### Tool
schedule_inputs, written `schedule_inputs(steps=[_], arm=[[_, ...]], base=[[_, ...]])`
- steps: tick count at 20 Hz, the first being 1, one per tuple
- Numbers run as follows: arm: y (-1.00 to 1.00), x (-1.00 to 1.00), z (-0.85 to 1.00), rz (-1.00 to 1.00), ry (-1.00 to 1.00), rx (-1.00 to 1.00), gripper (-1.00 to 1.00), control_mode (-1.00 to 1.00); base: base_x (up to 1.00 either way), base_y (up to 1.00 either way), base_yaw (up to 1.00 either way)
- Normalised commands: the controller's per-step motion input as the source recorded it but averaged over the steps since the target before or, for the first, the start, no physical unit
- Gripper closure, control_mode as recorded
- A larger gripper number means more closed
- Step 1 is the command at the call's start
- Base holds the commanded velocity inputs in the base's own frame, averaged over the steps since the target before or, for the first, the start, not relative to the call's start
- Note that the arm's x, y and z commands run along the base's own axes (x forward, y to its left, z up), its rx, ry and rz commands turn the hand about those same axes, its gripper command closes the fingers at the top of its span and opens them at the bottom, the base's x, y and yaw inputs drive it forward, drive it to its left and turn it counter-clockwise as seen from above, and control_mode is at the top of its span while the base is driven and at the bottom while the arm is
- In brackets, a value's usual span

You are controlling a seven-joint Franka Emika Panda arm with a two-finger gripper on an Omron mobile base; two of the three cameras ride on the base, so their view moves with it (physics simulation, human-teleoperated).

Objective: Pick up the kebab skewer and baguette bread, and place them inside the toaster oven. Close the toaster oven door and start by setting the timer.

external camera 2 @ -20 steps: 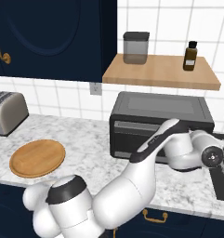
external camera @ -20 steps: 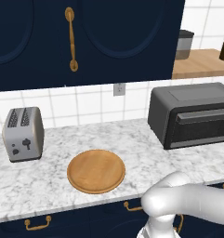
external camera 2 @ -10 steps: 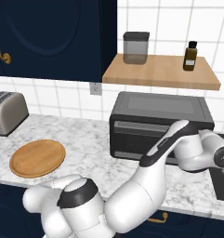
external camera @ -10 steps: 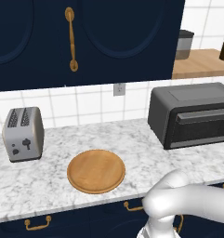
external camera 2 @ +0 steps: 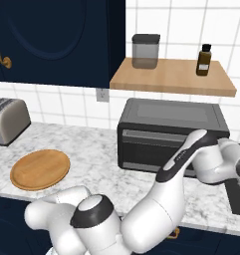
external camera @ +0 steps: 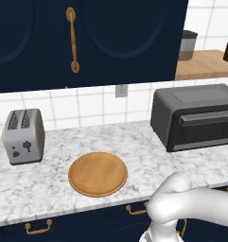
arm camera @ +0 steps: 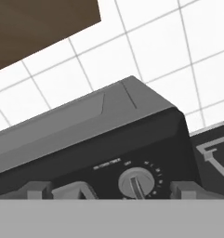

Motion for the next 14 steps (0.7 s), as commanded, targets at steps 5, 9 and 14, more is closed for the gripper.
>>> schedule_inputs(steps=[5,9,14], arm=[[0.0,0.02,-0.12,0.01,0.0,0.01,-1.0,-1.0],[0.0,0.01,-0.27,0.0,-0.01,0.0,-1.0,-1.0],[-0.01,0.03,-0.1,0.0,0.0,0.01,-1.0,-1.0]], base=[[0.0,0.0,0.0],[0.0,0.0,0.0],[0.0,0.0,0.0]])
